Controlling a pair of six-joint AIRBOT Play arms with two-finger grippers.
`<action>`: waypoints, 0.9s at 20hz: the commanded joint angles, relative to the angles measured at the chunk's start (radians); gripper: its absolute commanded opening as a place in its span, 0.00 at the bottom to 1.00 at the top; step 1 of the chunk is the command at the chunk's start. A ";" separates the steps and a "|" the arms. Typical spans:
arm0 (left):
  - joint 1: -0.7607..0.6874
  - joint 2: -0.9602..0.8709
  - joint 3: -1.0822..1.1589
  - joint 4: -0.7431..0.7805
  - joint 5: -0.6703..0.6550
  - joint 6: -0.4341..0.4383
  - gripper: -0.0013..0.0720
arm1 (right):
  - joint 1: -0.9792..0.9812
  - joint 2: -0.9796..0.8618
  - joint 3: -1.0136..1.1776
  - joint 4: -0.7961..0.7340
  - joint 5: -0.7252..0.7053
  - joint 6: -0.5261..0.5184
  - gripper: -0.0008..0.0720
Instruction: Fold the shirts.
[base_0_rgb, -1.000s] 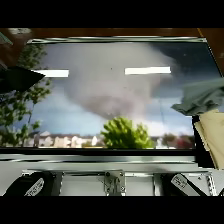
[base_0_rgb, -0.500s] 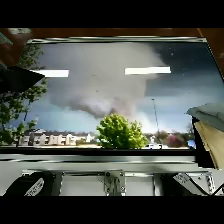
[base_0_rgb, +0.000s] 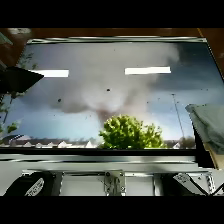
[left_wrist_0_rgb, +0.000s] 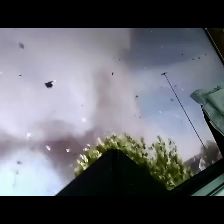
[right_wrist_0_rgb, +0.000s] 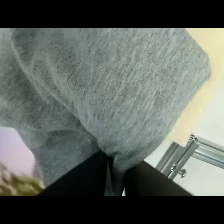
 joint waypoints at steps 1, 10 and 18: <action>0.000 0.001 0.000 0.000 0.013 0.000 0.06 | 0.000 0.001 -0.073 -0.058 -0.016 -0.010 0.89; -0.087 -0.145 0.001 0.305 0.148 0.034 0.05 | 0.064 0.010 0.595 0.276 0.022 -0.056 0.77; -0.345 -0.419 0.096 0.777 -0.194 -0.241 0.96 | 0.839 0.008 0.502 0.060 0.196 0.013 0.97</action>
